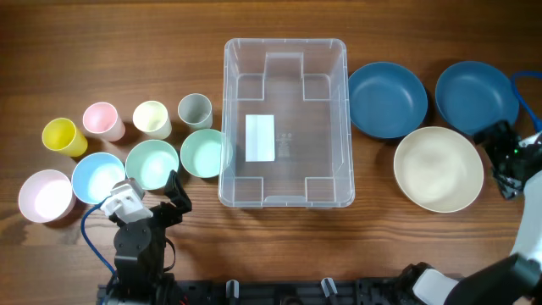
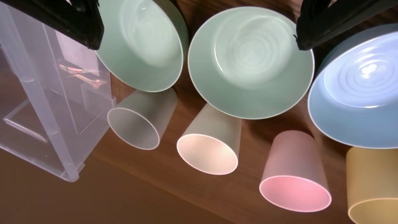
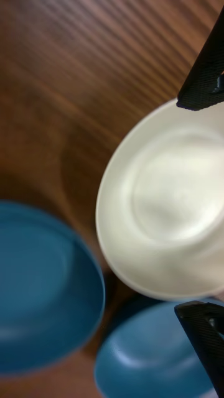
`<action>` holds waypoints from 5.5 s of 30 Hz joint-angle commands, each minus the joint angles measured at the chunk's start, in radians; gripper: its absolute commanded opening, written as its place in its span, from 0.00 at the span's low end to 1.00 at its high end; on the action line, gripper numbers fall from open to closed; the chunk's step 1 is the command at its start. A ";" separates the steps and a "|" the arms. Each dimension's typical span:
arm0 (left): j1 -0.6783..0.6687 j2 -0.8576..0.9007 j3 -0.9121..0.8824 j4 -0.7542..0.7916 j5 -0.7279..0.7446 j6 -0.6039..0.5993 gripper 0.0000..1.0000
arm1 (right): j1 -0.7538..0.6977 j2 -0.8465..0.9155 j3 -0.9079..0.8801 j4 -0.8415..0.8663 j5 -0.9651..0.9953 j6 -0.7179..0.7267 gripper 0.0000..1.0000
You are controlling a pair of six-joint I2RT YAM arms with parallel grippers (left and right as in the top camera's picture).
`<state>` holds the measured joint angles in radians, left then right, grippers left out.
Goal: Pack container
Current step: 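Move the right gripper to the cream plate's right rim and grasp it, then lift the cream plate with the right gripper and lower it into the bin, then move the right gripper to the far-right teal plate and grasp its rim, then carry the teal plate with the right gripper onto the cream plate in the bin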
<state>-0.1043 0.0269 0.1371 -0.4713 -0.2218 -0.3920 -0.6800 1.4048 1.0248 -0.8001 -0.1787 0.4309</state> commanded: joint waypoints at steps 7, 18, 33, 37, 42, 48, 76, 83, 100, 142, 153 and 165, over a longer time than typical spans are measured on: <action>0.003 -0.005 -0.002 -0.001 0.008 -0.009 1.00 | -0.007 0.167 -0.019 -0.016 0.124 0.049 0.93; 0.003 -0.005 -0.002 -0.001 0.008 -0.009 1.00 | -0.008 0.169 -0.182 0.050 0.186 0.134 0.84; 0.003 -0.005 -0.002 -0.001 0.008 -0.009 1.00 | -0.008 -0.026 -0.206 0.000 0.197 0.134 0.04; 0.003 -0.005 -0.002 -0.001 0.008 -0.009 1.00 | 0.000 -0.238 -0.158 -0.032 0.016 0.105 0.04; 0.003 -0.005 -0.002 -0.001 0.008 -0.009 1.00 | 0.171 -0.424 -0.065 -0.032 -0.156 0.080 0.05; 0.003 -0.005 -0.002 -0.001 0.008 -0.009 1.00 | 0.608 -0.368 0.085 0.004 -0.071 0.051 0.04; 0.003 -0.005 -0.002 -0.001 0.008 -0.009 1.00 | 0.962 0.341 0.503 0.242 0.137 -0.107 0.54; 0.003 -0.005 -0.002 -0.001 0.008 -0.009 1.00 | 0.567 0.181 0.503 0.069 0.130 -0.014 0.71; 0.003 -0.005 -0.002 -0.001 0.008 -0.009 1.00 | 0.068 0.591 0.502 0.183 0.041 0.025 0.90; 0.003 -0.005 -0.002 -0.001 0.008 -0.009 1.00 | 0.947 0.227 0.491 -0.006 0.094 -0.008 0.04; 0.003 -0.005 -0.002 -0.001 0.008 -0.009 1.00 | 0.995 0.386 0.513 0.055 0.026 -0.042 0.59; 0.003 -0.005 -0.002 -0.001 0.008 -0.009 1.00 | 0.523 0.254 0.505 -0.052 0.101 -0.032 0.87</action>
<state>-0.1043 0.0269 0.1371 -0.4713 -0.2188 -0.3920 -0.0502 1.6096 1.5410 -0.8371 -0.0811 0.4118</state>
